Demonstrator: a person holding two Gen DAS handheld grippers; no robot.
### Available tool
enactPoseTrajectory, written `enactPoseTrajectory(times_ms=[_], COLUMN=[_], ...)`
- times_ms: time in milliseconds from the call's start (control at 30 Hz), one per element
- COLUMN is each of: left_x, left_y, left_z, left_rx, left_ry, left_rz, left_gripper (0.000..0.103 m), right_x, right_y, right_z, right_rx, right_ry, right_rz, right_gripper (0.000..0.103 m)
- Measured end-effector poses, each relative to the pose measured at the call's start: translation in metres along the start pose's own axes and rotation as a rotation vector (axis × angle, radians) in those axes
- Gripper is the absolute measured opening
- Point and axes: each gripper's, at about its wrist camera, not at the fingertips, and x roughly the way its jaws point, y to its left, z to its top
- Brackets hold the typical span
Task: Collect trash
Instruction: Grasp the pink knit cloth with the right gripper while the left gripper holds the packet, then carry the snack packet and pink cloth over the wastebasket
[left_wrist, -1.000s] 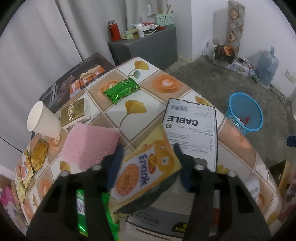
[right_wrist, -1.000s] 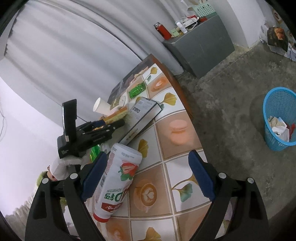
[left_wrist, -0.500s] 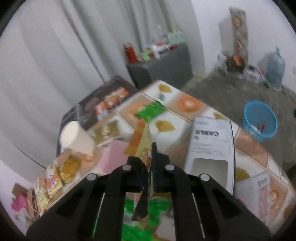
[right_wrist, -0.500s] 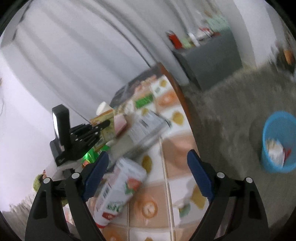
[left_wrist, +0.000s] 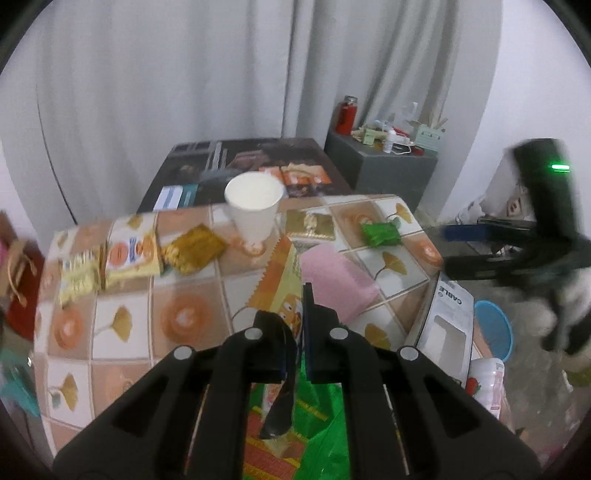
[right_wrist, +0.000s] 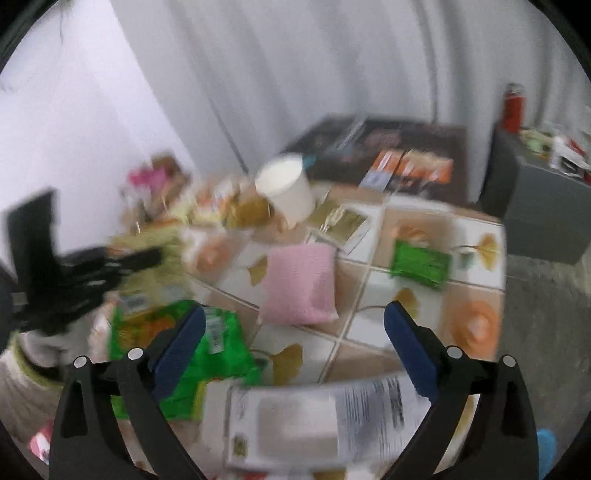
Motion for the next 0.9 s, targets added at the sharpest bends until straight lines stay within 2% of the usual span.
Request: enactPoseTrajectory(times_ms=[133, 300, 433, 533, 700, 800, 900], left_x=[0.003, 0.005, 0.003, 0.003, 0.003, 0.001, -0.003], left_y=[0.01, 0.019, 0.021, 0.022, 0.022, 0.023, 0.022], left_z=[-0.008, -0.01, -0.009, -0.009, -0.008, -0.007, -0.005], left_rx=[-0.033, -0.065, -0.072, -0.081, -0.081, -0.084, -0.081], left_ry=[0.005, 0.012, 0.007, 0.002, -0.007, -0.013, -0.025], left_rz=[-0.016, -0.053, -0.075, -0.092, -0.102, -0.103, -0.101], left_gripper=[0.005, 0.005, 0.005, 0.005, 0.005, 0.005, 0.005], right_x=[0.062, 0.106, 0.128, 0.139, 0.146, 0.143, 0.133], right_y=[0.009, 0.021, 0.027, 0.028, 0.022, 0.019, 0.016], right_z=[0.021, 0.039, 0.04, 0.038, 0.037, 0.038, 0.039], right_rx=[0.006, -0.017, -0.067, -0.088, -0.051, -0.031, 0.008], right_ry=[0.136, 0.201, 0.26, 0.291, 0.311, 0.296, 0.274], right_rz=[-0.034, -0.099, -0.154, -0.226, -0.216, -0.209, -0.191], right_gripper=[0.094, 0.094, 0.094, 0.094, 0.094, 0.082, 0.081])
